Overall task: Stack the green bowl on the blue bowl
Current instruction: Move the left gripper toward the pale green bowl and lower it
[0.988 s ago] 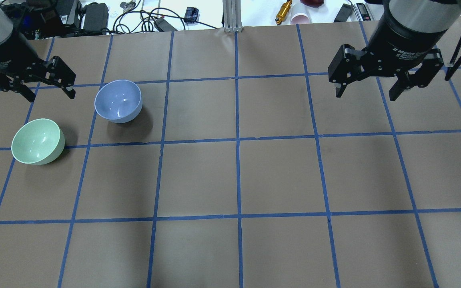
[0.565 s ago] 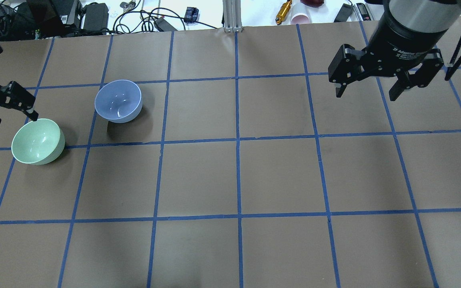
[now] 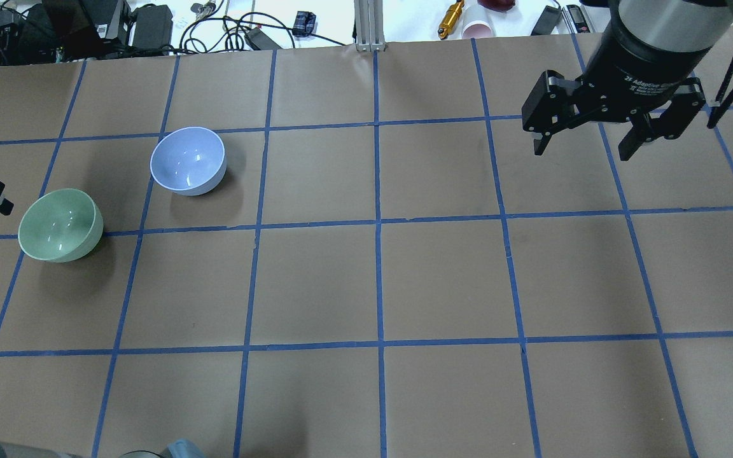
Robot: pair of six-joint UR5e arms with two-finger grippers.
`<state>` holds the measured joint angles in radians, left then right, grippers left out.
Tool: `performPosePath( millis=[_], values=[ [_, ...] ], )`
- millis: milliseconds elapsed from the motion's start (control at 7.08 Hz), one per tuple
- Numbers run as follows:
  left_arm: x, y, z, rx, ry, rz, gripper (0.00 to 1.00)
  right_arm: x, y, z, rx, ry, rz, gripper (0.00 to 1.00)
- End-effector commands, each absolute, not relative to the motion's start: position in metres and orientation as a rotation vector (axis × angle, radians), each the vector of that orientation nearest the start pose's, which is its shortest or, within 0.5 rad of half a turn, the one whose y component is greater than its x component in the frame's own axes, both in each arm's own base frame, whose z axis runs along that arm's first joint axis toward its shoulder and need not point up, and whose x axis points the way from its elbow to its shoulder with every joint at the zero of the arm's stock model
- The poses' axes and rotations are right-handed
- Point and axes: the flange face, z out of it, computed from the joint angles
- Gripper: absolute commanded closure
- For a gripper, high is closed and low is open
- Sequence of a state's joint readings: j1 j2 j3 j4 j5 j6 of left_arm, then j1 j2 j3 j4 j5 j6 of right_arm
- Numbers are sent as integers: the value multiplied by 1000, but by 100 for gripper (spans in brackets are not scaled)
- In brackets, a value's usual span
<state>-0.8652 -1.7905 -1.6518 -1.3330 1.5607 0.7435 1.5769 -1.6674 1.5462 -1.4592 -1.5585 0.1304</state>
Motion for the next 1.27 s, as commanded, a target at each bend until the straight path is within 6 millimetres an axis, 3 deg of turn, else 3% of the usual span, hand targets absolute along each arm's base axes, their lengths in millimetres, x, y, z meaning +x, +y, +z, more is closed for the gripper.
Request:
performPosePath(
  millis=[0,141,424,847,1129],
  values=[
    [315,-517,314,186,3178,-129,0,137,-448,534,194,3123,-15,0],
    [329,-514,286,199,3194,-127,0,137,-448,534,194,3123,-13,0],
    [325,-511,240,206,3266,-55,0,137,-448,534,194,3123,-13,0],
    [325,-513,210,130,3314,-2,0,137,-448,534,194,3123,-13,0],
    [324,-514,203,129,3324,10,2,137,-448,534,194,3123,-15,0]
  ],
)
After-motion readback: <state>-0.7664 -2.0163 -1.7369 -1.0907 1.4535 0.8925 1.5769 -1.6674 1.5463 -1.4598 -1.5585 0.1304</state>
